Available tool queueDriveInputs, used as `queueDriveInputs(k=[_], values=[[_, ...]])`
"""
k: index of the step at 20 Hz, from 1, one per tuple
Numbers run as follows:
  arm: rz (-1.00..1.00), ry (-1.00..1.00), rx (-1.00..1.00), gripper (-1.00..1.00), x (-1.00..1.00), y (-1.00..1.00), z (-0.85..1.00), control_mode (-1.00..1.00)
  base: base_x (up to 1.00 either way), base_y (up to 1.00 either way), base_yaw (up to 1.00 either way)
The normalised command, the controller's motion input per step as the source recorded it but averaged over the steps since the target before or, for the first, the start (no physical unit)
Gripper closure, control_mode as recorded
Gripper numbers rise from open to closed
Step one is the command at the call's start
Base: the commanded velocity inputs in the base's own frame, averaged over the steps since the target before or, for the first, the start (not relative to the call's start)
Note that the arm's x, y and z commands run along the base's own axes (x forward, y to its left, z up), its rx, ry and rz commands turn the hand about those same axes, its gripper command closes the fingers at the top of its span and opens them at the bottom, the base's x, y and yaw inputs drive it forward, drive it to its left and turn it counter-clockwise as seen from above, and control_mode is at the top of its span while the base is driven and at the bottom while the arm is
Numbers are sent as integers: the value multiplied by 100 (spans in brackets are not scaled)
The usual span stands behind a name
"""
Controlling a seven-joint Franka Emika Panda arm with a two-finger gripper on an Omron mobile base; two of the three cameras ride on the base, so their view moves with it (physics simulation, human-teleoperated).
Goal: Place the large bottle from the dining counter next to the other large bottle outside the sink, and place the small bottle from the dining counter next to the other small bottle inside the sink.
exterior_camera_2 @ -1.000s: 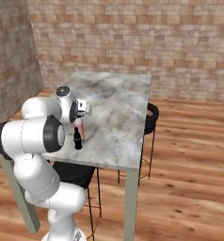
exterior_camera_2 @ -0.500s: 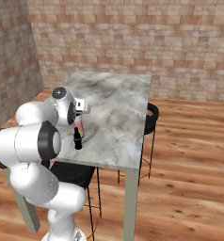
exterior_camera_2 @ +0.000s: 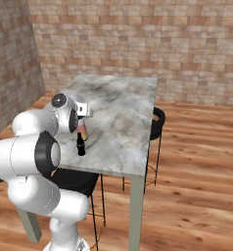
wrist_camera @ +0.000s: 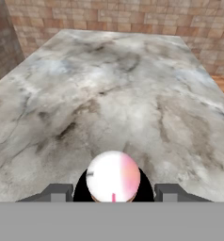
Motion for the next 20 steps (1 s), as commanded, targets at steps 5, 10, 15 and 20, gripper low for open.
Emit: queueDriveInputs(k=[5,10,15,20], values=[[0,0,1,100,0,0,0,-100,0,0,0],[0,0,0,100,0,0,0,-100,0,0,0],[0,0,0,100,0,0,0,-100,0,0,0],[0,0,0,100,0,0,0,100,0,0,0]])
